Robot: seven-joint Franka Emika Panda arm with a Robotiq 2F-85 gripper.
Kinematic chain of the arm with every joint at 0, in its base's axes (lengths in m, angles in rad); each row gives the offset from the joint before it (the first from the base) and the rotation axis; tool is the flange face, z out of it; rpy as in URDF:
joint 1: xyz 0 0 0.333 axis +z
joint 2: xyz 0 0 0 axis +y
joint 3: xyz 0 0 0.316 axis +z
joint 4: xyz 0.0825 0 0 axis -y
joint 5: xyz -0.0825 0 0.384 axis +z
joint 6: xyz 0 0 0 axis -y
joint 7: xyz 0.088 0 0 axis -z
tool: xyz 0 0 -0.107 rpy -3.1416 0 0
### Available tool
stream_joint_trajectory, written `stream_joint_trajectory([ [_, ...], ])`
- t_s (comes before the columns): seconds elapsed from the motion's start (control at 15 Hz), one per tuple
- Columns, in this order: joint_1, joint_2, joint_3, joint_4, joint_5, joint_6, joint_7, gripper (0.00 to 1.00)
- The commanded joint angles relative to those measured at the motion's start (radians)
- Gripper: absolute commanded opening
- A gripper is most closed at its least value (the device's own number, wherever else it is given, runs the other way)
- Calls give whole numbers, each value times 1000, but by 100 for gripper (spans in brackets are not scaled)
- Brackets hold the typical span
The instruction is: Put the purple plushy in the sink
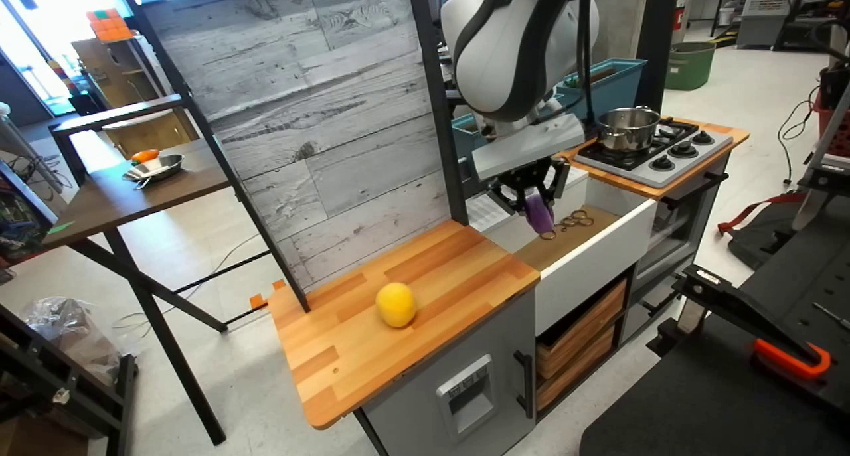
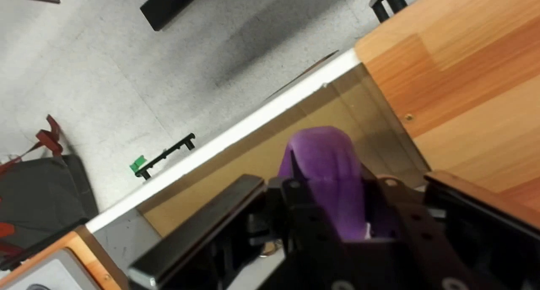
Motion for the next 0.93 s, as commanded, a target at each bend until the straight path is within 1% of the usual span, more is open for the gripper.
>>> stream_joint_trajectory([
  [0.0,-8,9,-30,-52,39,30,63,6],
  [0.2,-16,62,-47,-34,47,36,123,6],
  [0.33,-22,112,-47,5,56,40,147,6],
  [0.53,-26,186,-48,91,61,40,181,6],
  [0.67,-30,208,-46,145,56,7,194,6],
  [0.87,-29,261,-54,238,45,0,209,6],
])
